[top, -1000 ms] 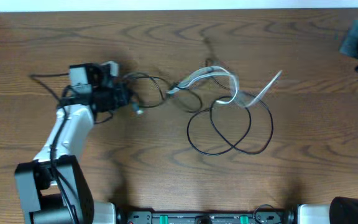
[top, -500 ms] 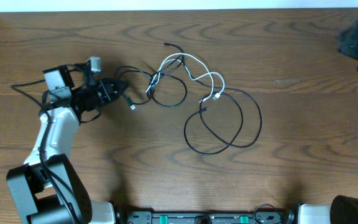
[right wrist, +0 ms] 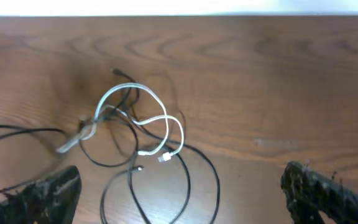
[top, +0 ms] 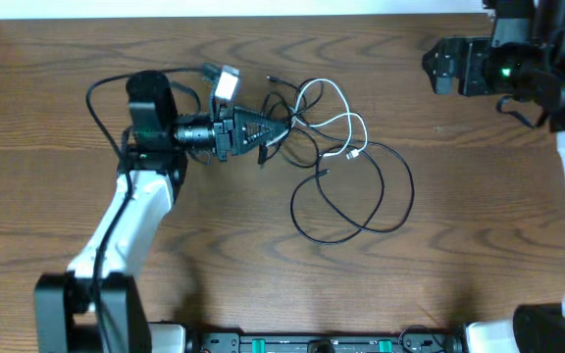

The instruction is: Untangle cables

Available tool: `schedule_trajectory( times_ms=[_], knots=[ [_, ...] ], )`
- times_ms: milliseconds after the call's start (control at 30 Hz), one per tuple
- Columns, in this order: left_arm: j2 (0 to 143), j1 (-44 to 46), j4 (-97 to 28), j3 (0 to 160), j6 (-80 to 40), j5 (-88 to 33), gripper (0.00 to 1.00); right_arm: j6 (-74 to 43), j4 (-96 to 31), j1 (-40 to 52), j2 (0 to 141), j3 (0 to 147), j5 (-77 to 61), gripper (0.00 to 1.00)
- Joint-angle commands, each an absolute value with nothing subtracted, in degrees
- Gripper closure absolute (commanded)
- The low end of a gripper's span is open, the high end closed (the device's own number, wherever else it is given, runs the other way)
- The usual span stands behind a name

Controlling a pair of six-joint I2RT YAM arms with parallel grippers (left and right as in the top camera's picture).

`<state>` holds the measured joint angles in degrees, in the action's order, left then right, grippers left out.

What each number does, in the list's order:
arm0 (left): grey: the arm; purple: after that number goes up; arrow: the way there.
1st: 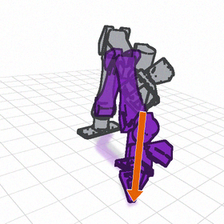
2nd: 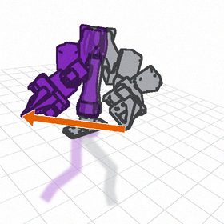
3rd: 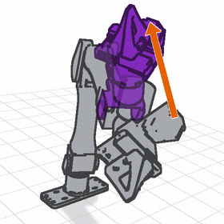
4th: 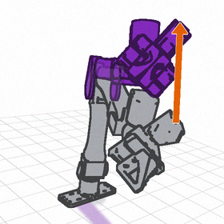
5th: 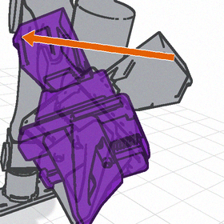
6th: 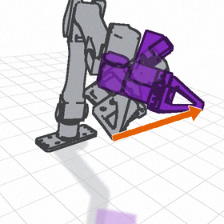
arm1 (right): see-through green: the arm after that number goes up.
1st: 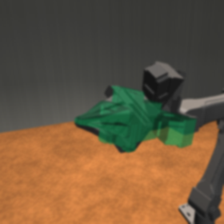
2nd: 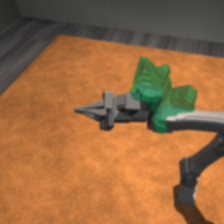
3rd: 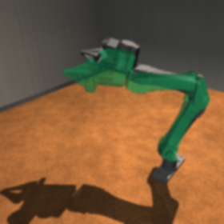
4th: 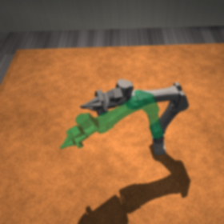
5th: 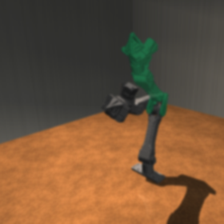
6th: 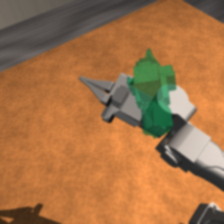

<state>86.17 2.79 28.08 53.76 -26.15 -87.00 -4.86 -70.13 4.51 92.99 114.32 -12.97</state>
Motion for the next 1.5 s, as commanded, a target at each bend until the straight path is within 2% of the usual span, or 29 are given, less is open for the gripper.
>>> schedule_trajectory(
  times_ms=[0,100,267,300,333,500,733,867,1200,1467],
  knots=[
    [79.50,2.83,37.56,54.57,-40.49,-90.15,0.91,-3.55,-71.05,5.04,97.58,114.67,-10.87,0.01],
    [75.50,2.63,44.01,54.57,-44.31,-90.15,0.91,-3.55,-72.20,5.06,101.08,114.67,-11.27,0.01],
    [71.16,2.61,44.25,54.57,-46.50,-90.13,0.91,-1.89,-73.01,7.44,107.55,114.67,-16.91,0.01],
    [70.65,2.61,44.25,54.57,-47.22,-90.13,0.88,-0.54,-72.69,8.60,108.73,114.67,-18.94,0.01],
    [70.41,2.61,44.25,54.57,-47.72,-90.13,0.79,0.21,-72.49,9.30,109.27,114.67,-19.84,0.01],
    [70.08,2.59,44.23,54.57,-48.38,-90.13,0.76,8.23,-71.33,15.77,112.05,114.67,-20.45,0.01],
    [70.08,0.27,44.23,54.57,-48.38,-90.13,0.76,17.43,-72.29,22.63,112.86,114.63,-7.40,0.01],
    [70.08,-2.11,43.99,54.57,-48.38,-90.13,0.76,26.11,-74.26,23.88,112.86,114.63,-6.44,0.01],
    [70.08,-2.90,43.99,54.57,-48.38,-90.13,0.76,43.05,-75.55,25.10,112.90,114.61,-29.74,0.01],
    [70.08,-2.90,43.99,54.57,-48.40,-90.13,0.76,44.42,-74.46,28.45,115.35,114.59,-31.68,0.01]
  ],
)
